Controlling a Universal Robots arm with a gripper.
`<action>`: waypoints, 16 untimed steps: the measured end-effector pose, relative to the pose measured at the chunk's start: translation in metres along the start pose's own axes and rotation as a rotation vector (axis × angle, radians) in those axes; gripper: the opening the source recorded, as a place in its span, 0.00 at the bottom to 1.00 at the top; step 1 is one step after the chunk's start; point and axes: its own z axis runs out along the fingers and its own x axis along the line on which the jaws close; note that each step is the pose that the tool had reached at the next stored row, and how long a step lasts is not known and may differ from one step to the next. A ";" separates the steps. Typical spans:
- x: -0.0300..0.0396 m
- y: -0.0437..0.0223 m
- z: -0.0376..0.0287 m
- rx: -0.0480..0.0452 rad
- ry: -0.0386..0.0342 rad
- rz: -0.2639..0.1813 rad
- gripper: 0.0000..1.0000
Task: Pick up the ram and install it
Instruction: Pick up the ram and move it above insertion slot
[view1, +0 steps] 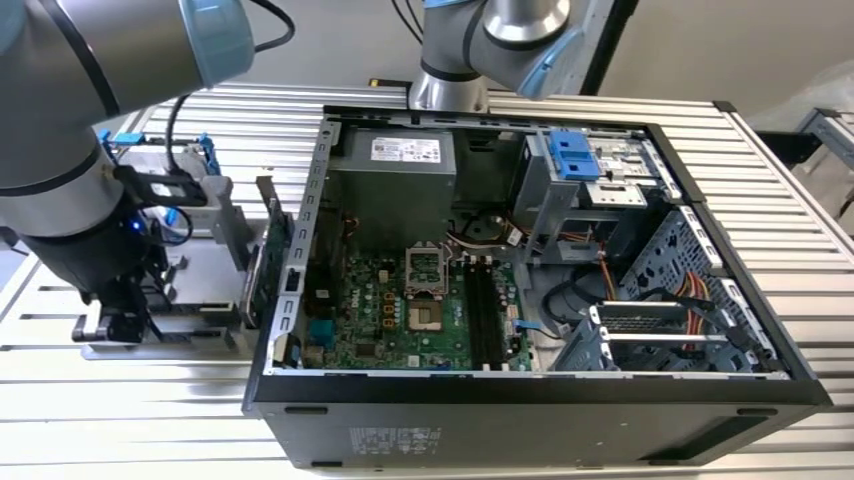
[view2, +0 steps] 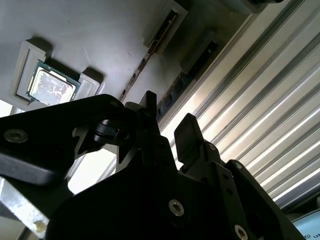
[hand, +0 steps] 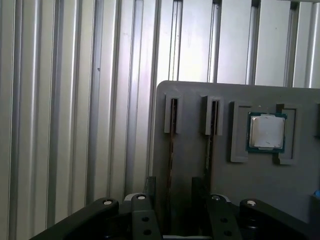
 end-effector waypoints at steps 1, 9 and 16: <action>0.0000 0.0000 0.0007 0.0000 0.0003 0.000 1.00; -0.0001 -0.0002 0.0062 -0.0001 0.0034 0.004 1.00; -0.0002 -0.0003 0.0100 -0.0002 0.0045 0.004 1.00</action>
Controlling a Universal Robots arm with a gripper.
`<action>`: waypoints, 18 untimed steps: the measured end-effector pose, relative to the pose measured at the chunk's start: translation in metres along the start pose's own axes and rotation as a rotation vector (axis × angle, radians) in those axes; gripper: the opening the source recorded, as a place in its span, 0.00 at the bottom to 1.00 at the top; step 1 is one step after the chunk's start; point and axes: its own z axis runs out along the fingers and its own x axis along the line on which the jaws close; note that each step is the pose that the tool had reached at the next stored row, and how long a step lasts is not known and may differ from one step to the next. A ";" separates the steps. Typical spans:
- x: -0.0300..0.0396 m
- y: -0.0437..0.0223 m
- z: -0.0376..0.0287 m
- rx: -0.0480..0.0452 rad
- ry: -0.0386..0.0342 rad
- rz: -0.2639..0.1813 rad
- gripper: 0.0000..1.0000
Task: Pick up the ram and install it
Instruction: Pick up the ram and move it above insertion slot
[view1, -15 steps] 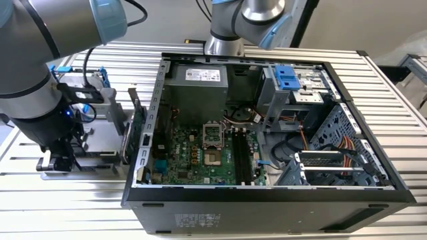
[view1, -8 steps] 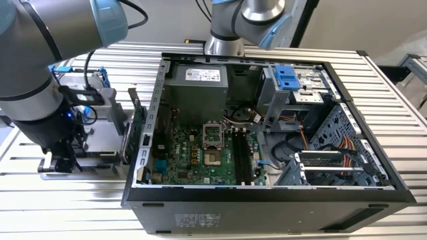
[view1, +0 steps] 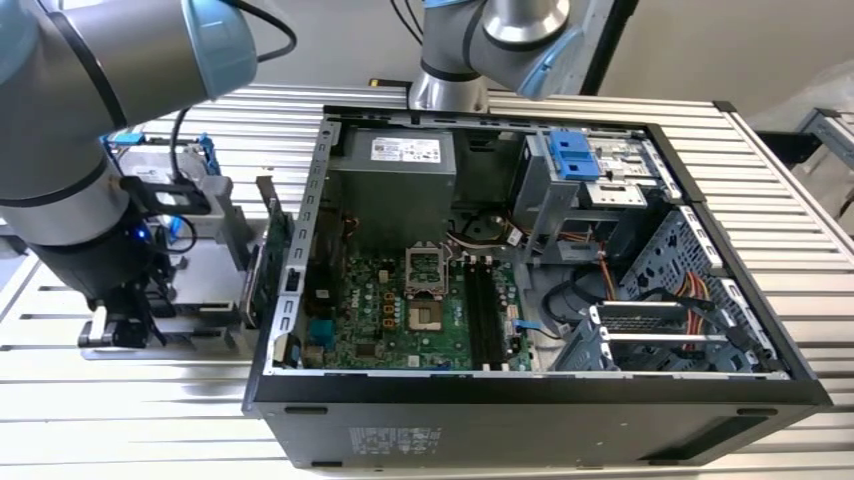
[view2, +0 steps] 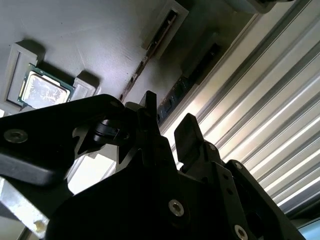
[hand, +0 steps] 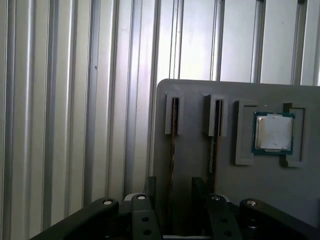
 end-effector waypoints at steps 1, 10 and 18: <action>0.0000 0.0000 0.0005 0.0000 0.0001 0.000 1.00; -0.0002 -0.0001 0.0046 -0.0001 0.0011 0.000 1.00; -0.0002 0.0000 0.0081 0.0000 0.0010 0.000 1.00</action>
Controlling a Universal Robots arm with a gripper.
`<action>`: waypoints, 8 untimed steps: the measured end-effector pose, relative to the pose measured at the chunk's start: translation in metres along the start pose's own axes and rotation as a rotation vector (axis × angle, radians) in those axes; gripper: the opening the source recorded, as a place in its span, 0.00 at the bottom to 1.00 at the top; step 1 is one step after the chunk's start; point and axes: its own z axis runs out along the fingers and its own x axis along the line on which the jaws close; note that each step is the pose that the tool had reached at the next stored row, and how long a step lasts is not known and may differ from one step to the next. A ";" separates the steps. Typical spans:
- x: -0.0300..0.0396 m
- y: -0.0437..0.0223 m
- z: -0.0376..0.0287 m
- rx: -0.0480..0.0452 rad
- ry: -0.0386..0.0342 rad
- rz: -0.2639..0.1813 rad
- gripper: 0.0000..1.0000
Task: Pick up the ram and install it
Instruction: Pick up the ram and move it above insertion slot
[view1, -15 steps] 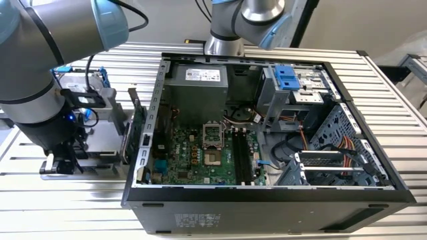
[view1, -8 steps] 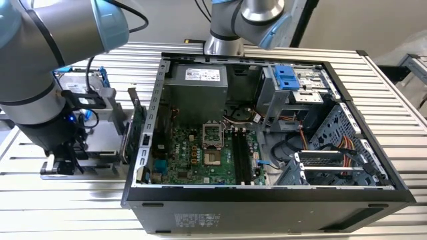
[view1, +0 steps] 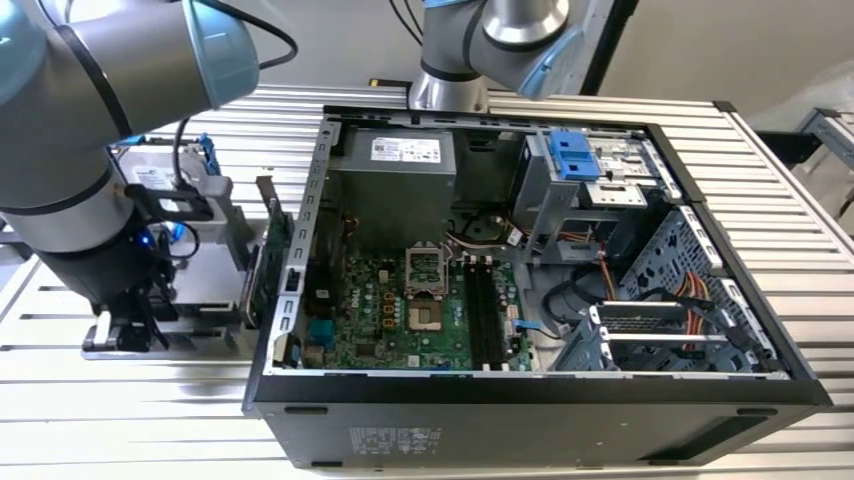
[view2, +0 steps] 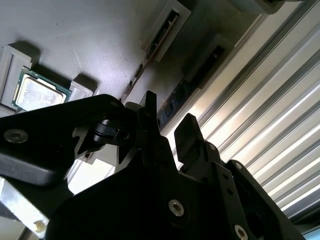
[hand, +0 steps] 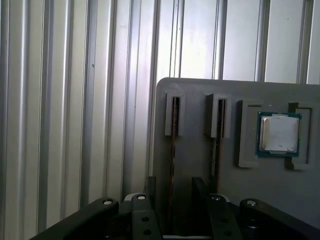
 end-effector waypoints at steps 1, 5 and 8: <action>0.0000 0.0000 0.0006 0.0000 0.0000 0.000 1.00; -0.0001 0.0001 0.0029 0.0000 0.0000 0.001 1.00; -0.0001 0.0001 0.0046 -0.0001 0.0001 0.001 1.00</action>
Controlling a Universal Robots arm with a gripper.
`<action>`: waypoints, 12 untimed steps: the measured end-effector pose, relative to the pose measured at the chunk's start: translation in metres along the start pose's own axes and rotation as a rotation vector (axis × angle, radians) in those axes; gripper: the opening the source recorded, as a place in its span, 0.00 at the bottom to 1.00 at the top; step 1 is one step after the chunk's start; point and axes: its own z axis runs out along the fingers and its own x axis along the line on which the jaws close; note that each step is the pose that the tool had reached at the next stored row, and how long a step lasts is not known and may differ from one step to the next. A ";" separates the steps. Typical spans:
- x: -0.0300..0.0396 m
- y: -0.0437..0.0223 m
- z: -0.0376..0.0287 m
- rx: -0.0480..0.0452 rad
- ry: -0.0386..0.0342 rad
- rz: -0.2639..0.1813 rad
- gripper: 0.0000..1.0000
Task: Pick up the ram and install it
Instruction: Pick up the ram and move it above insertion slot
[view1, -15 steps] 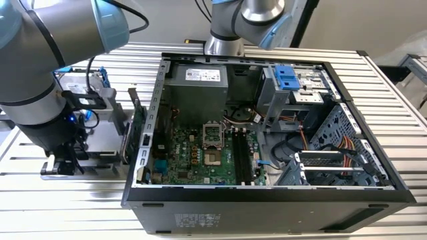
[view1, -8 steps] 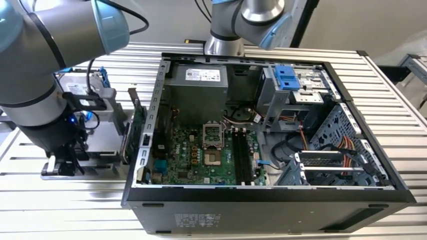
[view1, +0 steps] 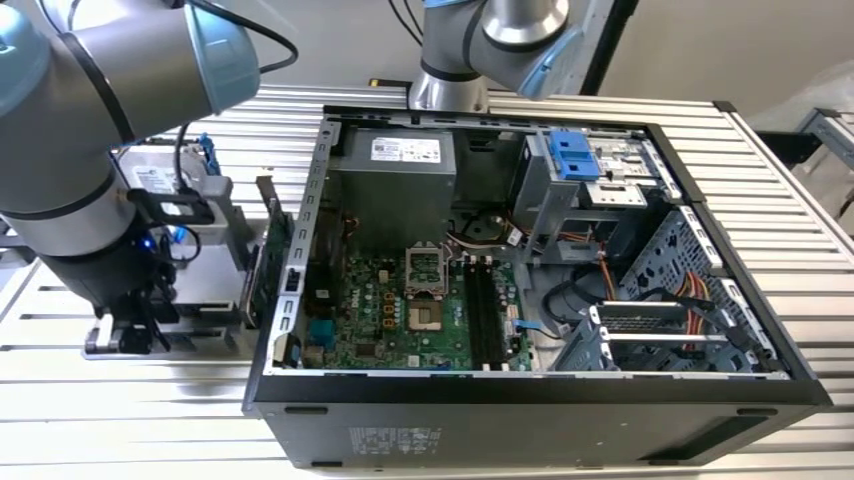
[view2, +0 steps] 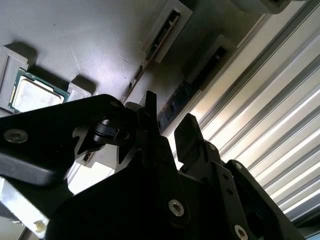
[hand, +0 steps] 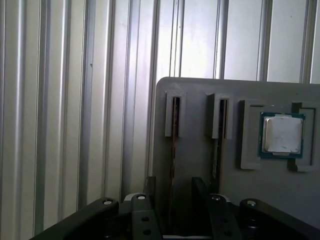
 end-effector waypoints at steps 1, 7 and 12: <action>0.0000 0.0000 0.0005 0.0000 0.0001 0.000 1.00; 0.0000 0.0000 0.0016 0.0000 0.0005 0.000 1.00; 0.0000 0.0000 0.0017 0.0001 0.0005 0.000 1.00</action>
